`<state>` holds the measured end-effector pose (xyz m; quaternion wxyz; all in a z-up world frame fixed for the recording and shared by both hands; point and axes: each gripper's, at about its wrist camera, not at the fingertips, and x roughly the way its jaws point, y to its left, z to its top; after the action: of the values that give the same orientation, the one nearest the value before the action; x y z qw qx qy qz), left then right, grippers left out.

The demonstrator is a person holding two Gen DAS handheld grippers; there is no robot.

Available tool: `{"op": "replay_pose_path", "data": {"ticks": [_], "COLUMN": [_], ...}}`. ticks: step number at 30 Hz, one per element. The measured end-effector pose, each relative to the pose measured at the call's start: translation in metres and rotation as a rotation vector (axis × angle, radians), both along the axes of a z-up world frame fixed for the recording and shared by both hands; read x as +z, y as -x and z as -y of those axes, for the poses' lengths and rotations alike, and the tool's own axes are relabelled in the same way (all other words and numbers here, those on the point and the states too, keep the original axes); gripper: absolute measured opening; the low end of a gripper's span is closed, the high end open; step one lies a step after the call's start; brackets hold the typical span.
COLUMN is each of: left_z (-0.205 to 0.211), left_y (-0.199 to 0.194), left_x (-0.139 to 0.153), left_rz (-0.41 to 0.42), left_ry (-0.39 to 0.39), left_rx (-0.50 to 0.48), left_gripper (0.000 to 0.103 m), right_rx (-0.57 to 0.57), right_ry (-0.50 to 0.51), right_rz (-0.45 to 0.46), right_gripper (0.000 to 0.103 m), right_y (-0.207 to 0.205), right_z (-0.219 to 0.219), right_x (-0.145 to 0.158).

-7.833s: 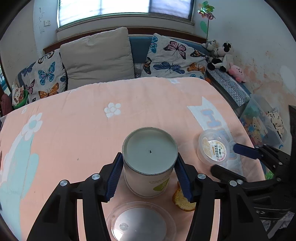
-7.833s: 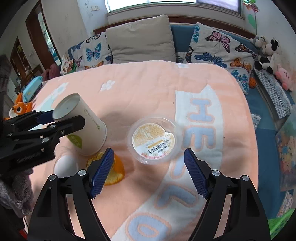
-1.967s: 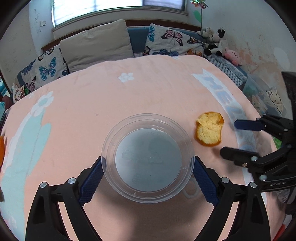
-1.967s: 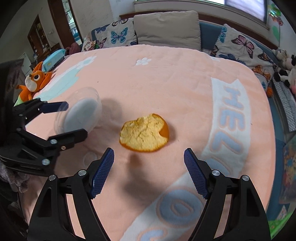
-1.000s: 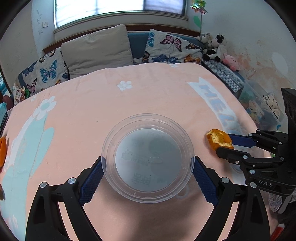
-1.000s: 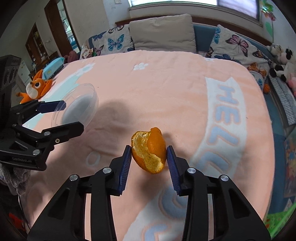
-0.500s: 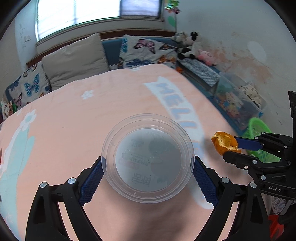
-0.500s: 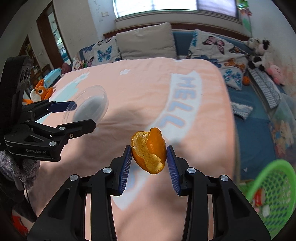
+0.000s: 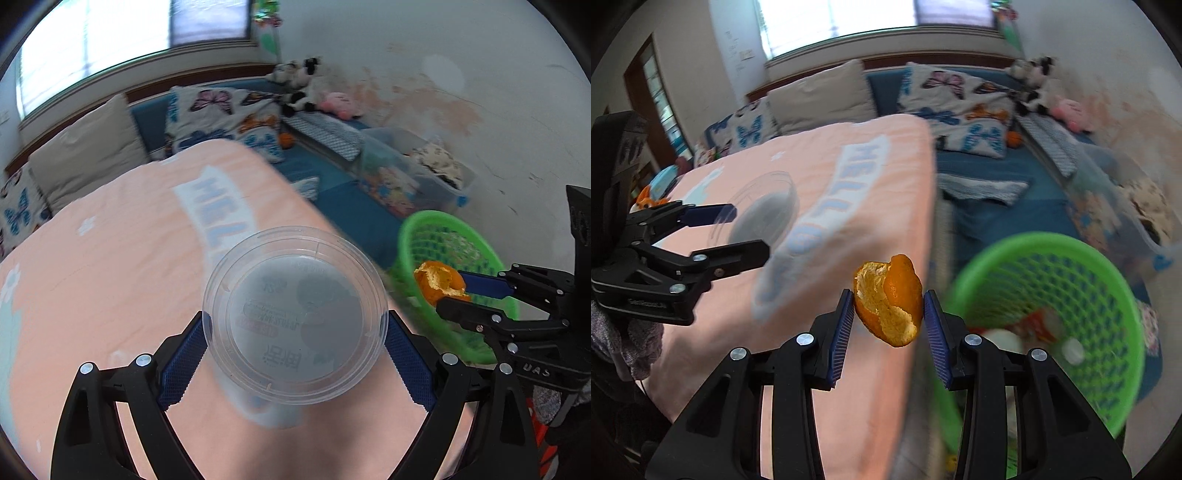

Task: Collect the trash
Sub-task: 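Carry the lid and peel over the green basket and open both tools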

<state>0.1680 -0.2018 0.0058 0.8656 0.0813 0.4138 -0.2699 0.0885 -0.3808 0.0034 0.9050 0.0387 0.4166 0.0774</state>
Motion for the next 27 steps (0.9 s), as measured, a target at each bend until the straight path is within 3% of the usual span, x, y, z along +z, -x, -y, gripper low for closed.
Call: {"op": "replay_pose_path", "data": {"ticks": [12,18,27], "left_z": [0.103,0.143,0.176], "left_y": [0.027,0.039,0.046], "left_x": [0.008,0.004,-0.004], "left_rz": [0.0,-0.015,-0.062], "left_ry": [-0.012,-0.029,-0.023], "left_rx": [-0.148,-0.202,-0.246], "left_gripper": [0.089,0.089,0.09], "right_rx": [-0.184,-0.239,-0.287], "right_ry": [0.011,0.001,-0.016], "right_rz": [0.004,0.016,0.033], "right_gripper": [0.043,0.06,0.066], "right_y": [0.049,0.066,0.084], "right_z": [0.089,0.117,0.14], "right_x": [0.001,0.0,0.001]}}
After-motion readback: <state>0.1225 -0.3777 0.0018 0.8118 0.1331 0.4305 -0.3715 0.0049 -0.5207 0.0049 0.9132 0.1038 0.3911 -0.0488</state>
